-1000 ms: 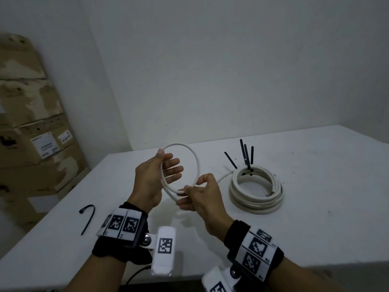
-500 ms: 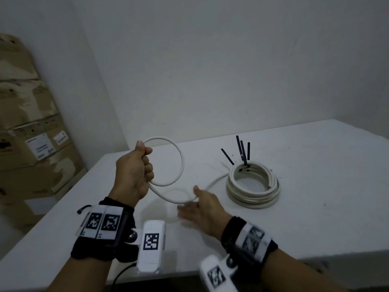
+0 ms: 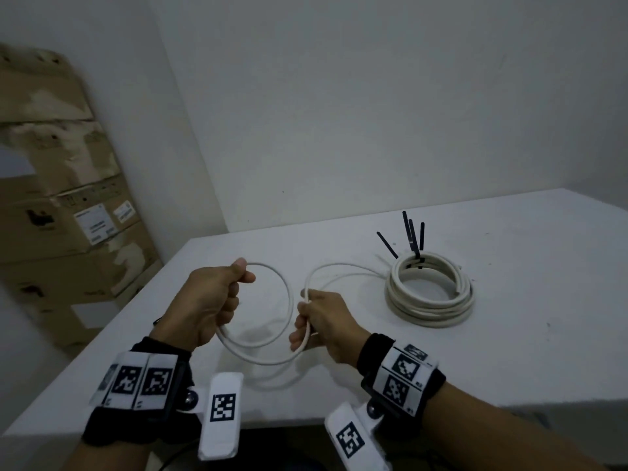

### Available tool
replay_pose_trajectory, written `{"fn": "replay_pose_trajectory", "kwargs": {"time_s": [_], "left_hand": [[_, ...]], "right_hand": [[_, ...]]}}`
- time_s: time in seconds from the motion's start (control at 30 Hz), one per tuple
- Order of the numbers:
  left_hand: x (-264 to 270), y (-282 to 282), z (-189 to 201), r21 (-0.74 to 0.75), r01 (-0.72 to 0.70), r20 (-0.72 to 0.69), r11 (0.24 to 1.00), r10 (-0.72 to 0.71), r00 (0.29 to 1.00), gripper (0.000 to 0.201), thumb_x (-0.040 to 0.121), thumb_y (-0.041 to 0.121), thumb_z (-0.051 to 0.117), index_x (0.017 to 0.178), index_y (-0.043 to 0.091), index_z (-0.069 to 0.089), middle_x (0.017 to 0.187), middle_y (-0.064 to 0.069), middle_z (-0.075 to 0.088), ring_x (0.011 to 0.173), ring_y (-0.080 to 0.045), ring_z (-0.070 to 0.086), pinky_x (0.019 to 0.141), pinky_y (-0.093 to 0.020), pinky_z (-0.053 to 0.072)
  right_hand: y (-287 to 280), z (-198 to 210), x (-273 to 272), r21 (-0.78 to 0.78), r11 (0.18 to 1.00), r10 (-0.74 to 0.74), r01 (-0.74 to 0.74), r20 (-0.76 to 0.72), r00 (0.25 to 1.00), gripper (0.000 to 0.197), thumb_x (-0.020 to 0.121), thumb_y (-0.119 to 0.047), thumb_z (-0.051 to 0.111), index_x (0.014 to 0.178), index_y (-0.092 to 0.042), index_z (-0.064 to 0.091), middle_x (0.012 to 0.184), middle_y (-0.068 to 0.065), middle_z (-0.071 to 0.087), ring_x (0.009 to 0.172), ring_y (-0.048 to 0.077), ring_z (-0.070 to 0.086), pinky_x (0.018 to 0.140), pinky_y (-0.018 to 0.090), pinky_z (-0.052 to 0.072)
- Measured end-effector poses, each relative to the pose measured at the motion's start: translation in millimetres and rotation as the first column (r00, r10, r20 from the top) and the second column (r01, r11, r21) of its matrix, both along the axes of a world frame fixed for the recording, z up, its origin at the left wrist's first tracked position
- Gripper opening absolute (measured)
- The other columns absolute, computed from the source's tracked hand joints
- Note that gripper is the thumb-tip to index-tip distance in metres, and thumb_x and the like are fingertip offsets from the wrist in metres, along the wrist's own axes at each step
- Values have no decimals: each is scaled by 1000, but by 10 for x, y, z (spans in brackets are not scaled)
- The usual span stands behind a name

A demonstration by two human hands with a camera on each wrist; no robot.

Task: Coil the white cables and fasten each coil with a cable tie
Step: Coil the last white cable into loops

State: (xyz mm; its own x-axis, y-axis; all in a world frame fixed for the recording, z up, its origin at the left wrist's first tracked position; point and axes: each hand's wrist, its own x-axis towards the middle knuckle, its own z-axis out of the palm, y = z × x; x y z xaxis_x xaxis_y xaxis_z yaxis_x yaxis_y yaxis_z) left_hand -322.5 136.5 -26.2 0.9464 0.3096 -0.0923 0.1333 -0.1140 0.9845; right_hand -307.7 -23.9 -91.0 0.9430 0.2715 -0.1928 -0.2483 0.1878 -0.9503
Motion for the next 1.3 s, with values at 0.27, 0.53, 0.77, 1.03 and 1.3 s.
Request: {"fn": "replay_pose_trajectory", "kwargs": {"time_s": [0.27, 0.53, 0.77, 1.03, 1.3], "left_hand": [[-37, 14, -69, 72, 58, -84, 996, -52, 995, 34, 98, 30, 52, 82, 1, 61, 41, 7, 29, 32, -6, 22, 31, -14, 18], [-4, -7, -67, 57, 33, -56, 998, -30, 998, 34, 97, 31, 52, 82, 2, 62, 42, 7, 29, 32, -6, 24, 31, -15, 20], [-85, 38, -52, -26, 115, -43, 993, -116, 992, 32, 97, 32, 51, 83, 5, 59, 42, 9, 26, 32, -5, 20, 32, -11, 17], [-172, -106, -2, 35, 340, 9, 940, -340, 940, 32, 98, 30, 48, 82, 4, 60, 51, 7, 21, 40, -6, 16, 36, -12, 14], [-126, -405, -29, 122, 361, 101, 924, -373, 922, 34, 96, 32, 51, 82, 3, 63, 51, 4, 24, 44, -10, 17, 44, -21, 12]], "right_hand": [[-182, 429, 150, 30, 993, -118, 115, 107, 987, 27, 102, -25, 35, 86, -9, 50, 63, 7, 51, 50, 21, 53, 48, 25, 46], [-241, 758, 12, -54, 998, 55, -37, 390, 919, 21, 99, -19, 40, 92, -9, 57, 52, -1, 38, 42, 14, 37, 48, 25, 40], [-321, 668, 35, -377, 924, 165, 72, 560, 812, 25, 98, -29, 45, 105, -7, 57, 58, 2, 48, 46, 14, 52, 52, 27, 48], [-611, 665, 112, -536, 842, 360, -59, 478, 801, 24, 100, -31, 41, 113, -23, 59, 73, 3, 59, 62, 19, 63, 47, 30, 52], [-676, 600, 107, -545, 836, 406, -65, 532, 743, 22, 101, -28, 39, 101, -25, 61, 66, 4, 54, 43, 17, 52, 34, 20, 32]]}}
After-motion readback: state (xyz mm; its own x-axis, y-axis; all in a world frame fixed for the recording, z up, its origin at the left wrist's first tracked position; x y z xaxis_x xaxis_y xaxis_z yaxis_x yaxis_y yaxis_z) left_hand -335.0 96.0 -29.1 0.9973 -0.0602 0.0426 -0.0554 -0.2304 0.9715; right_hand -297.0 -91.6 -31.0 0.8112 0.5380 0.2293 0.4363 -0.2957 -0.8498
